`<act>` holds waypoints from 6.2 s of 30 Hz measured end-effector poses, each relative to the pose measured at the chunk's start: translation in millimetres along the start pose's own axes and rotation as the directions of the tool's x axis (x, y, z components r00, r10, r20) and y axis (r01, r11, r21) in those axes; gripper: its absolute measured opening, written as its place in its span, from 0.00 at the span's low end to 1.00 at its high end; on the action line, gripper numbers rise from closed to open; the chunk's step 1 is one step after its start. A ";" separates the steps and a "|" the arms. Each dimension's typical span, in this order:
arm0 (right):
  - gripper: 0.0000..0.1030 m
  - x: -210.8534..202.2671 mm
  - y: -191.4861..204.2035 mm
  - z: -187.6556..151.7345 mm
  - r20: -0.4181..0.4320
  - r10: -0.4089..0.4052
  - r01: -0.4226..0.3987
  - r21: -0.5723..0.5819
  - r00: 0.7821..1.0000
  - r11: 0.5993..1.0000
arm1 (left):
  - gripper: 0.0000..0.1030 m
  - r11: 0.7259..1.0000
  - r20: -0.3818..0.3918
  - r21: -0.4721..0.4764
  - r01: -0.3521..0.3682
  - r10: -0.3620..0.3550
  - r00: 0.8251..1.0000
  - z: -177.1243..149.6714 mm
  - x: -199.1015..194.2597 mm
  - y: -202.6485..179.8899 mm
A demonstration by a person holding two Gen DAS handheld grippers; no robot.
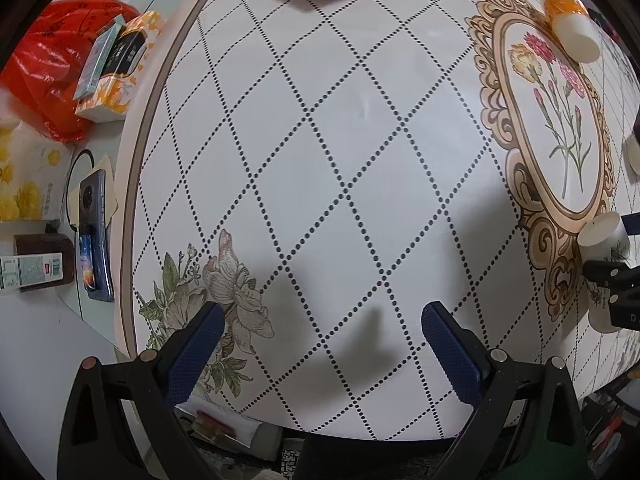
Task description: Flip cup upside down
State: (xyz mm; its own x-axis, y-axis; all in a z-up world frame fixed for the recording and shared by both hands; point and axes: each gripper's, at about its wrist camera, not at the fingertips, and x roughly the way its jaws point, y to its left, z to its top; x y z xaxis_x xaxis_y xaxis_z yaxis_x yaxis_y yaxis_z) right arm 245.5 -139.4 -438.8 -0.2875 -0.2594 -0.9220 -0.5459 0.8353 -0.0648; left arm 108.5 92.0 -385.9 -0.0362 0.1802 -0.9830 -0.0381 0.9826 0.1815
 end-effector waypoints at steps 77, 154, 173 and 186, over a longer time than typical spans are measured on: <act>0.94 -175.9 79.0 -369.0 0.613 -0.347 -0.263 0.688 0.710 0.677 | 0.98 0.974 0.449 0.159 0.161 -0.216 0.867 -136.2 -260.7 -58.5; 0.97 -288.4 135.4 -492.0 0.734 -0.382 -0.286 0.605 0.562 0.743 | 0.98 0.985 0.575 0.054 0.167 -0.167 0.801 -227.1 -360.0 -33.8; 0.97 -278.0 136.1 -490.1 0.737 -0.371 -0.291 0.599 0.565 0.746 | 0.98 0.984 0.566 0.053 0.169 -0.169 0.807 -226.2 -361.6 -35.6; 0.97 -276.0 134.3 -486.7 0.739 -0.361 -0.299 0.595 0.569 0.746 | 0.98 0.985 0.562 0.055 0.166 -0.168 0.810 -224.0 -356.1 -37.4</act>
State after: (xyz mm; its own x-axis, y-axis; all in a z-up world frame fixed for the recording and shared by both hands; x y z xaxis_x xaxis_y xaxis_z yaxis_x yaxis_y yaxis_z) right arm -131.4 -191.5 -7.2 0.6148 -0.0908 -0.7834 0.1464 0.9892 0.0002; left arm -100.9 -18.8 -36.2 0.5384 0.0053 -0.8427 0.0115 0.9998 0.0136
